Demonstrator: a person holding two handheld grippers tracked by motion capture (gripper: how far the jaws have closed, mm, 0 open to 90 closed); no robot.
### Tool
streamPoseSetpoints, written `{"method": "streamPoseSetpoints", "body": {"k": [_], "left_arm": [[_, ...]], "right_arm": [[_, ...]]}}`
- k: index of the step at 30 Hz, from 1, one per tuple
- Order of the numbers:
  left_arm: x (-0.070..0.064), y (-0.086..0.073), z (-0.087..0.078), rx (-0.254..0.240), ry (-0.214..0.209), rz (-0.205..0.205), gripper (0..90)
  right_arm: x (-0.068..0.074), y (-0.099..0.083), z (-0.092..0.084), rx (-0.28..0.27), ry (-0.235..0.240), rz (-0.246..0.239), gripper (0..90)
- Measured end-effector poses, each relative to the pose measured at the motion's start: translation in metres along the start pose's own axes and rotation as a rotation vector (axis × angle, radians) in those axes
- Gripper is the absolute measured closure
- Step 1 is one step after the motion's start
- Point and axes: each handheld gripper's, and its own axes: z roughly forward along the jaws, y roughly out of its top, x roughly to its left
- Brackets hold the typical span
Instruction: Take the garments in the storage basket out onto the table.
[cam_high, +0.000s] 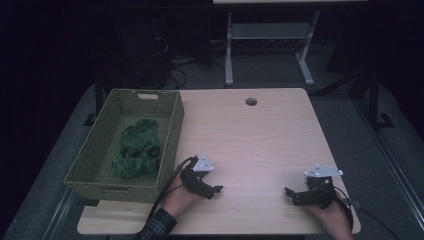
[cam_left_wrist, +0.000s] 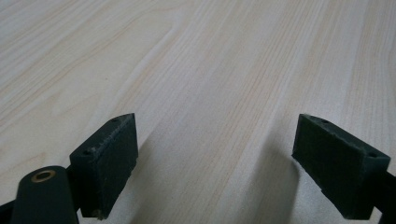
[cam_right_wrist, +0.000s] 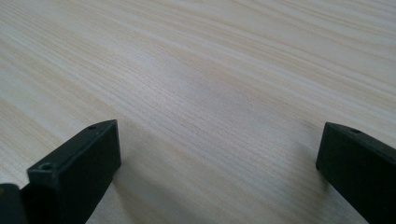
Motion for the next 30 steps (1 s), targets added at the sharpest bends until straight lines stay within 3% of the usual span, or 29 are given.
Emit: {"method": "streamPoseSetpoints", "body": {"k": [11,30], "left_arm": [[0.002,0.005,-0.006,0.013,-0.012,-0.025,13.9],[0.0,0.021,-0.02,0.042,-0.013,-0.011,13.9]], "right_arm": [[0.0,0.0,0.0,0.0,0.0,0.0,0.0],[0.0,0.0,0.0,0.0,0.0,0.0,0.0]]}}
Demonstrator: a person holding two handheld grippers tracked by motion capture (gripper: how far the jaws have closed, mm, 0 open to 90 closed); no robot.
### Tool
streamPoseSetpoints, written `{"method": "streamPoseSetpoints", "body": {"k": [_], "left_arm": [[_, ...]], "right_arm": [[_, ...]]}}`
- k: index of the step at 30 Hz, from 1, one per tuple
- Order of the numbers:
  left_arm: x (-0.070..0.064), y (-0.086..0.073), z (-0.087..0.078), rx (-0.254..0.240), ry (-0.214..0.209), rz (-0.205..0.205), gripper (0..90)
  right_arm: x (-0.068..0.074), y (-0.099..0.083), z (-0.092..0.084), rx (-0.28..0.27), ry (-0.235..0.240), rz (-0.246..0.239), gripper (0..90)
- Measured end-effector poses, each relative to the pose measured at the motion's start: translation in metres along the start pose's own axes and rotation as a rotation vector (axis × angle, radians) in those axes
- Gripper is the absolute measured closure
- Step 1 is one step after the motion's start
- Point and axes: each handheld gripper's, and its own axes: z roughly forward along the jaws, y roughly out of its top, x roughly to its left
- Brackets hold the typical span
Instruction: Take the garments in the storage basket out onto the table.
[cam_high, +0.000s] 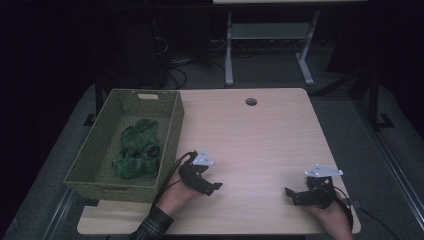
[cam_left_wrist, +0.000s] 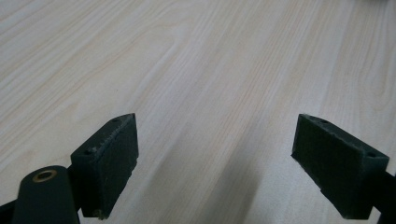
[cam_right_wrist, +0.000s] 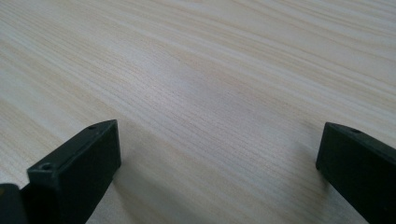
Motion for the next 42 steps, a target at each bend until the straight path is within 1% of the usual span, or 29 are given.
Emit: {"method": "streamPoseSetpoints", "body": {"k": [2,5,6,10,12,17,20,23,24,26,31,32,33,34,35,38,42], "left_arm": [[0.0,0.001,-0.001,0.003,0.001,0.002,13.9],[0.0,0.004,-0.004,0.003,-0.003,-0.005,13.9],[0.0,0.005,-0.006,-0.006,-0.005,-0.016,13.9],[-0.002,0.01,-0.011,-0.013,-0.001,-0.019,13.9],[-0.002,0.013,-0.014,-0.008,0.001,-0.006,13.9],[-0.001,0.017,-0.02,-0.016,-0.007,-0.012,13.9],[0.0,0.019,-0.022,-0.012,-0.012,-0.009,13.9],[-0.001,0.022,-0.024,-0.012,-0.012,-0.01,13.9],[0.0,0.023,-0.026,-0.016,-0.01,-0.004,13.9],[0.0,0.025,-0.028,-0.023,-0.01,-0.011,13.9],[-0.001,0.028,-0.031,-0.019,-0.022,-0.008,13.9],[-0.001,0.028,-0.031,-0.019,-0.022,-0.008,13.9],[0.0,0.031,-0.033,-0.018,-0.019,0.006,13.9],[0.0,0.032,-0.035,-0.016,-0.02,0.006,13.9],[0.0,0.033,-0.036,-0.025,-0.021,-0.003,13.9],[0.002,0.037,-0.04,-0.021,-0.018,0.008,13.9],[0.004,0.039,-0.044,-0.025,-0.019,0.0,13.9]], "right_arm": [[0.0,0.0,0.0,0.0,0.0,0.0,0.0],[0.0,0.0,0.0,0.001,0.0,-0.003,0.0],[0.0,0.0,0.0,0.0,0.0,-0.003,0.0],[0.0,0.0,0.0,0.001,0.0,-0.001,0.0],[0.0,0.0,0.0,0.002,-0.001,0.0,0.0],[0.0,0.0,0.0,0.003,0.0,0.003,0.0],[0.0,0.0,0.0,0.004,0.0,0.004,0.0],[0.0,0.0,0.0,0.003,0.0,0.003,0.0],[0.0,0.0,0.0,0.004,0.001,0.003,0.0],[0.0,0.0,0.0,0.003,0.0,0.003,0.0],[0.0,0.0,0.0,0.004,0.0,0.004,0.0],[0.0,0.0,0.0,0.004,0.0,0.004,0.0],[0.0,0.0,0.0,0.003,0.001,0.004,0.0],[0.0,0.0,0.0,0.004,0.0,0.004,0.0],[0.0,0.0,0.0,0.004,0.0,0.004,0.0],[0.0,0.0,0.0,0.003,0.0,0.004,0.0],[0.0,0.0,0.0,0.003,0.0,0.004,0.0]]}}
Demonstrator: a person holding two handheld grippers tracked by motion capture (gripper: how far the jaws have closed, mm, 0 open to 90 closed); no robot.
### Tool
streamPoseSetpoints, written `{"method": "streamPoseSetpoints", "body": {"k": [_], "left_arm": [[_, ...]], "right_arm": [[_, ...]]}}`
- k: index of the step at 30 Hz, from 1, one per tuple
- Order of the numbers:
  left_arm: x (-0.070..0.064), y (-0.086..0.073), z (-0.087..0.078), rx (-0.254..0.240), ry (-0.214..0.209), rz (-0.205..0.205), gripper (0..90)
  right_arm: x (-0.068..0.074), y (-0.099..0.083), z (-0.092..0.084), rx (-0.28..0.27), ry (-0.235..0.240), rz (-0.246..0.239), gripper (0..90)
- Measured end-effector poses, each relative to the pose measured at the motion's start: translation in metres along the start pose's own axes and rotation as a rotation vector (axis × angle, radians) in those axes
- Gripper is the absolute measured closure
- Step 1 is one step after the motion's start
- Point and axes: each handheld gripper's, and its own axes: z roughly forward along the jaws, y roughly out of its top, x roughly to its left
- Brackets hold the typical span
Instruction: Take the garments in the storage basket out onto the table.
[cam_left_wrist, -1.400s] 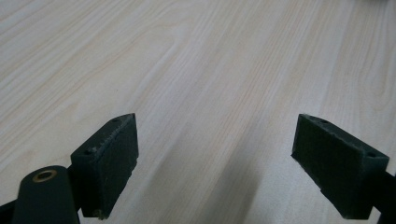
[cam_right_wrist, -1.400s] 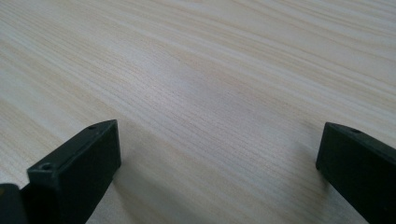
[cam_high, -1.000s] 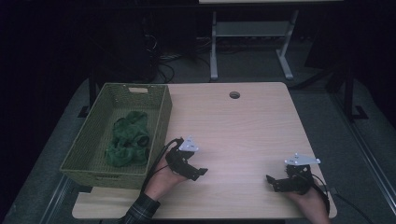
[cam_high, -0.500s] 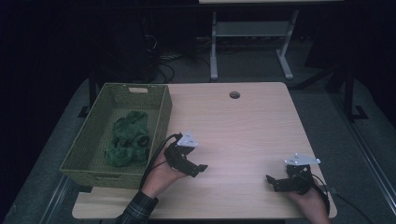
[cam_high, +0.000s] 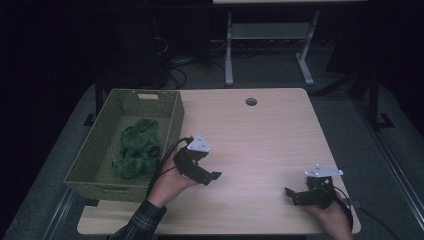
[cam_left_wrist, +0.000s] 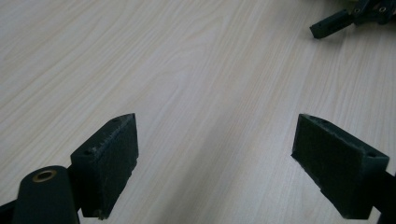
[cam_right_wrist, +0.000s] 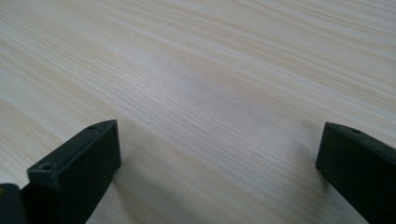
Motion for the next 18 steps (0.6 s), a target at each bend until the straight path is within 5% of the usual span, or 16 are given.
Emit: {"method": "streamPoseSetpoints", "body": {"k": [10,18], "left_arm": [[0.009,0.007,-0.01,-0.005,-0.012,0.02,13.9],[0.026,0.012,-0.029,-0.039,0.018,0.028,13.9]], "right_arm": [[0.0,0.0,0.0,0.0,0.0,0.0,0.0],[-0.001,0.0,0.0,-0.003,0.0,-0.007,0.0]]}}
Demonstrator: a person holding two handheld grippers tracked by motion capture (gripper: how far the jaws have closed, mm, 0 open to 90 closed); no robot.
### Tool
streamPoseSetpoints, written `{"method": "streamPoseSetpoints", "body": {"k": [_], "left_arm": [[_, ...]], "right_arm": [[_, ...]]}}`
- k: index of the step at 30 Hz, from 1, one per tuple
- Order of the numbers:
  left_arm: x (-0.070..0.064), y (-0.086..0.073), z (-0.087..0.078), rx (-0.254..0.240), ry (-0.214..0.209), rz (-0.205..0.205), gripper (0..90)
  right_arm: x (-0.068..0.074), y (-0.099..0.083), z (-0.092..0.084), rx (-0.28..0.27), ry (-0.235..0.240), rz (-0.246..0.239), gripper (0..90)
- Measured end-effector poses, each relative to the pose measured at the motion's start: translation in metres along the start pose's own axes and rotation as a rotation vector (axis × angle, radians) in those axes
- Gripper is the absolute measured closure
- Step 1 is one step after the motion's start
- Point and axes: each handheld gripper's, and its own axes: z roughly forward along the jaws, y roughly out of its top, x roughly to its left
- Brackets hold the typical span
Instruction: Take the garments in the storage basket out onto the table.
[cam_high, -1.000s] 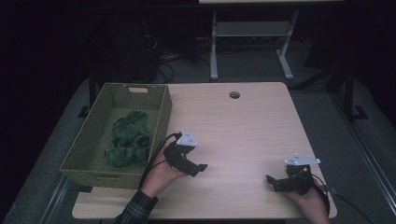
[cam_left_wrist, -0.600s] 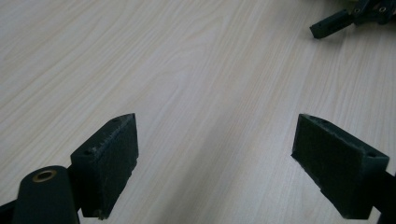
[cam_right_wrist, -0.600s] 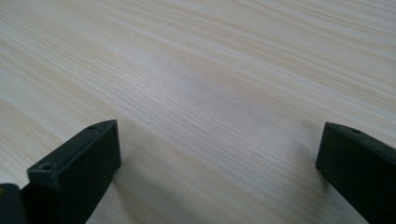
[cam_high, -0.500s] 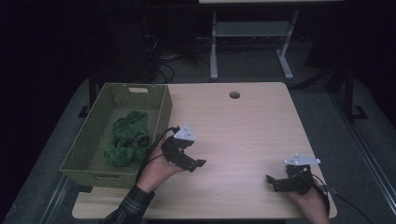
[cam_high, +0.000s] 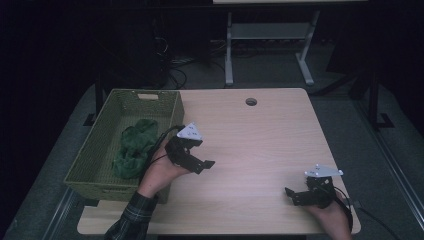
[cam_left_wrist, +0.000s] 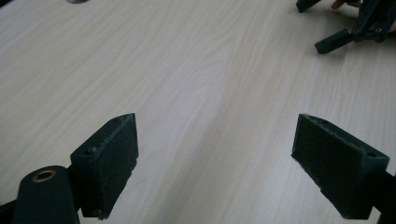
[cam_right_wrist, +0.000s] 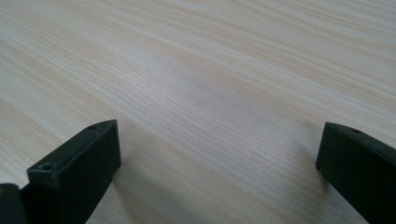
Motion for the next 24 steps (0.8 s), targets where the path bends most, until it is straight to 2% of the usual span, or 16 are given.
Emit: {"method": "streamPoseSetpoints", "body": {"k": [6,16,24], "left_arm": [[0.008,-0.003,-0.01,-0.009,0.014,-0.016,13.9],[0.023,-0.013,-0.021,0.023,0.051,-0.025,14.0],[0.035,-0.021,-0.033,0.021,0.09,-0.06,14.6]], "right_arm": [[0.0,0.0,0.0,-0.001,0.0,0.002,0.0],[0.0,0.0,0.0,-0.001,0.0,0.003,0.0],[0.0,0.0,0.0,-0.001,0.0,0.002,0.0]]}}
